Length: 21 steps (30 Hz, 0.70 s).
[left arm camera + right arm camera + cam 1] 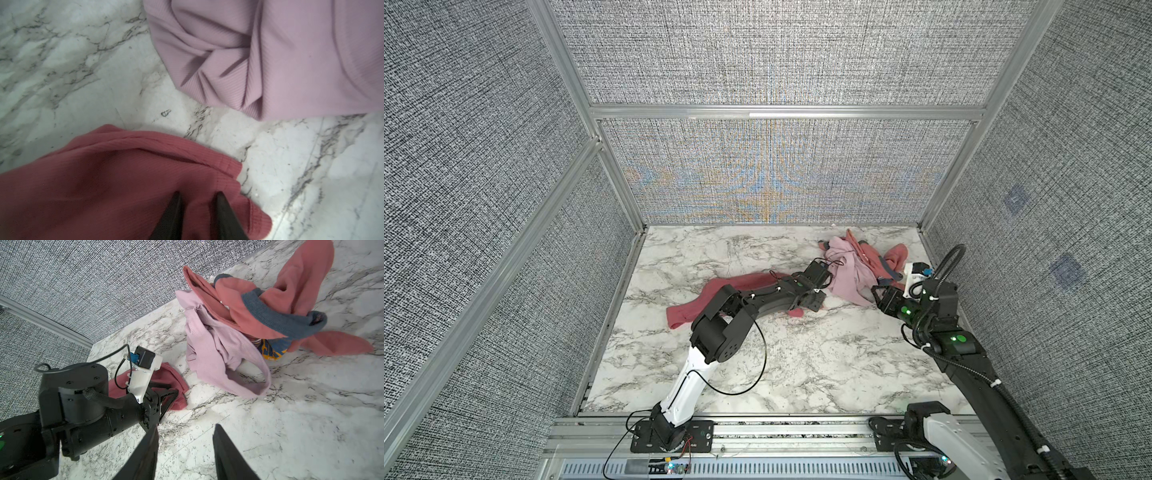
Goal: Pick out a specific cloth from the pile
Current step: 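Grasp the dark-pink shirt with the left gripper while the right gripper withdraws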
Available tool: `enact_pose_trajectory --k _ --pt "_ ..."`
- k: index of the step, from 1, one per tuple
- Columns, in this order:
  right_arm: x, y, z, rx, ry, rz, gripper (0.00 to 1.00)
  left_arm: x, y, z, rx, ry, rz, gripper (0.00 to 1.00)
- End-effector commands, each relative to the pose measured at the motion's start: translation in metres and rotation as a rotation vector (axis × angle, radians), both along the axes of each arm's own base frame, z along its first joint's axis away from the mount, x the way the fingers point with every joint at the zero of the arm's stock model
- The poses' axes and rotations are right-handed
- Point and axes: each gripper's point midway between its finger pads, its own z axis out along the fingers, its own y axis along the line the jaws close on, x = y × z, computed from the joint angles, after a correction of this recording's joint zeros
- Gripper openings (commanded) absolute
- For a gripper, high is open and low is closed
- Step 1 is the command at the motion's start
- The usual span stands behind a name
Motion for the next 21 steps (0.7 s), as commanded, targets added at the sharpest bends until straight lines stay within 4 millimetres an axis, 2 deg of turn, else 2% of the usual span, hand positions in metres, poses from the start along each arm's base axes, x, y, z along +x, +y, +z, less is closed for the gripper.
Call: enact_pose_trajectory --k 1,3,7,10,13,15,18,21 --pt "0.001 -0.002 0.003 -0.001 -0.006 -0.007 0.45 -0.002 0.008 -0.004 0.033 0.008 0.030 0.13" --pt "0.001 -0.002 0.002 -0.002 -0.005 -0.008 0.45 0.000 0.009 0.004 0.016 -0.012 0.042 0.00" --pt "-0.001 -0.003 -0.001 0.004 0.001 -0.019 0.45 0.003 0.011 0.040 -0.056 -0.067 0.072 0.00" --pt "0.000 -0.002 0.001 0.009 -0.001 -0.015 0.45 0.004 0.012 0.083 -0.131 -0.132 0.083 0.00" --pt "0.000 -0.002 0.001 0.016 -0.003 -0.016 0.45 0.009 0.023 0.129 -0.195 -0.204 0.120 0.00" --pt "0.000 -0.002 0.000 0.028 -0.001 -0.021 0.45 0.012 0.034 0.158 -0.252 -0.236 0.151 0.00" --pt "0.003 0.002 0.002 0.042 -0.006 -0.005 0.45 0.016 0.057 0.188 -0.333 -0.269 0.190 0.00" --pt "0.008 0.005 0.008 0.058 -0.026 0.002 0.45 0.022 0.091 0.206 -0.391 -0.306 0.254 0.00"
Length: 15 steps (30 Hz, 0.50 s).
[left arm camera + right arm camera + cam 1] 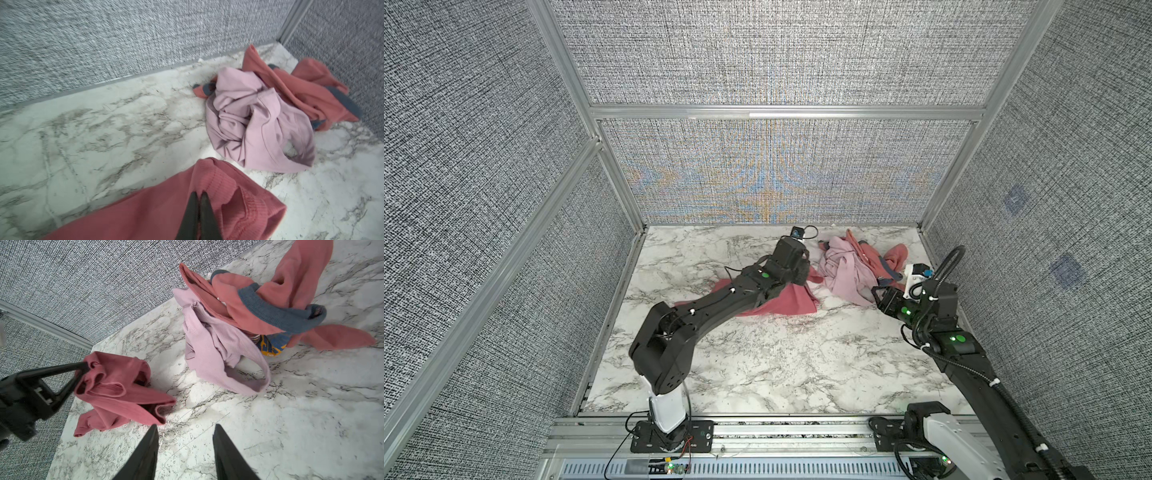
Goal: Pick out a specific cloth from the pile
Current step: 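Grasp the dark-pink shirt with the left gripper while the right gripper withdraws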
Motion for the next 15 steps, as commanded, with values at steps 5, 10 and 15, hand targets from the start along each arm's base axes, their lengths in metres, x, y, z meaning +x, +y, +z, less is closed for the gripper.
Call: enact_pose_trajectory --k 5,10,15 --pt "0.018 0.009 0.032 0.052 -0.085 0.028 0.45 0.007 0.078 0.030 -0.122 -0.081 0.166 0.00" --pt "0.030 0.016 0.045 0.086 -0.109 0.056 0.45 0.000 0.140 0.035 -0.188 -0.088 0.287 0.00" --pt "0.038 0.022 0.052 0.106 -0.122 0.079 0.45 -0.010 0.195 0.042 -0.242 -0.123 0.410 0.00"
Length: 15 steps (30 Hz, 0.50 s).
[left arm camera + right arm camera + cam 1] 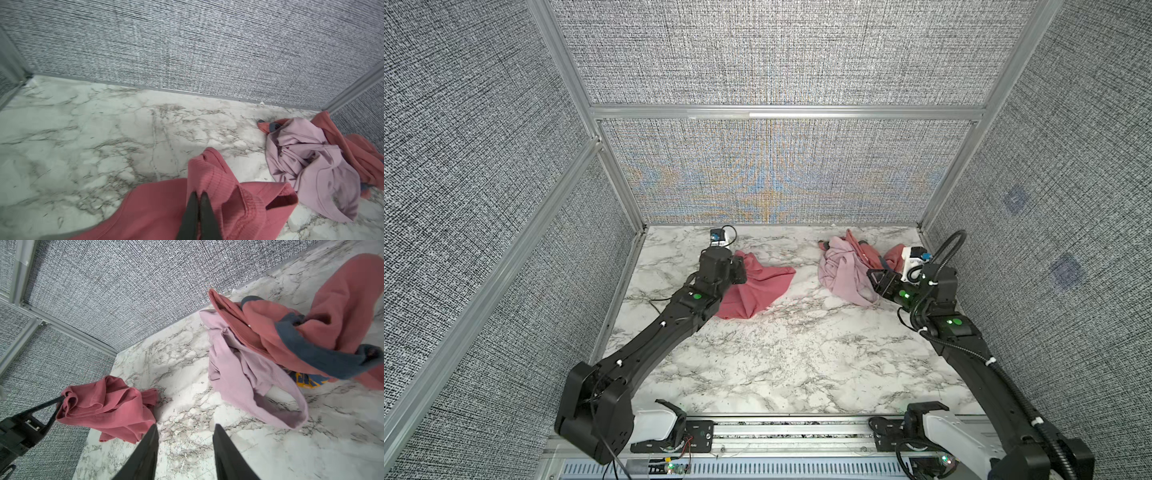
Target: Pick out a specific cloth from the pile
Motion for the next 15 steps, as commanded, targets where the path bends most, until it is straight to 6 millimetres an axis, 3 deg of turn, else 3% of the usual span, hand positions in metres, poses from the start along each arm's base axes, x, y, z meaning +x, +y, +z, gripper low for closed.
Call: enact_pose_trajectory --k 1,9,12,15 --pt "0.006 0.006 0.013 0.032 -0.040 0.019 0.45 0.000 0.026 0.013 -0.065 -0.051 0.077 0.00" --pt "0.012 0.012 0.012 0.042 -0.033 0.039 0.45 -0.009 0.101 -0.004 -0.124 -0.028 0.269 0.00" --pt "0.014 0.014 0.011 0.041 -0.028 0.047 0.45 -0.008 0.106 -0.008 -0.144 -0.021 0.282 0.00" --pt "0.016 0.014 0.013 0.039 -0.030 0.047 0.45 -0.005 0.096 -0.003 -0.172 -0.016 0.236 0.00"
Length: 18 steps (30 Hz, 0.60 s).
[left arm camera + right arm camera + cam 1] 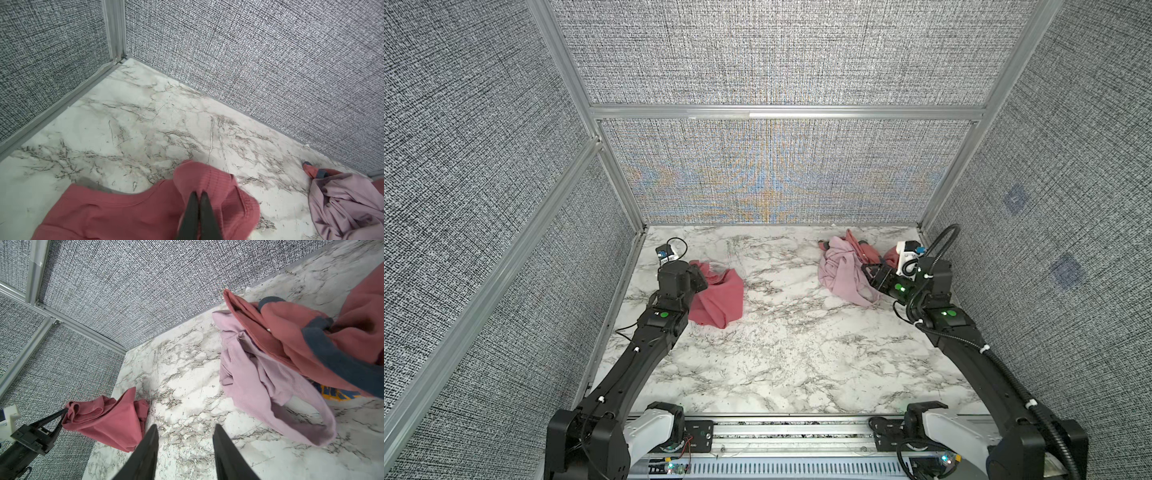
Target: Pick out a specific cloth from the pile
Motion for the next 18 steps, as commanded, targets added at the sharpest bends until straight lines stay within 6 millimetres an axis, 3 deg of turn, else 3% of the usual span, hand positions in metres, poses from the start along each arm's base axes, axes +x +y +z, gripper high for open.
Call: enact_pose_trajectory --k 1,3,8,18 --pt "0.004 0.002 0.010 0.010 -0.032 0.007 0.45 0.007 -0.015 0.016 -0.048 -0.046 -0.074 0.00" --pt "0.004 0.003 0.014 0.011 -0.038 0.009 0.45 0.009 -0.035 0.031 -0.077 -0.090 -0.184 0.00" --pt "0.005 0.003 0.017 0.011 -0.048 0.007 0.45 0.013 -0.064 0.063 -0.174 -0.152 -0.291 0.00" --pt "0.001 0.003 0.019 0.015 -0.053 0.009 0.45 0.017 -0.139 0.124 -0.206 -0.238 -0.489 0.00"
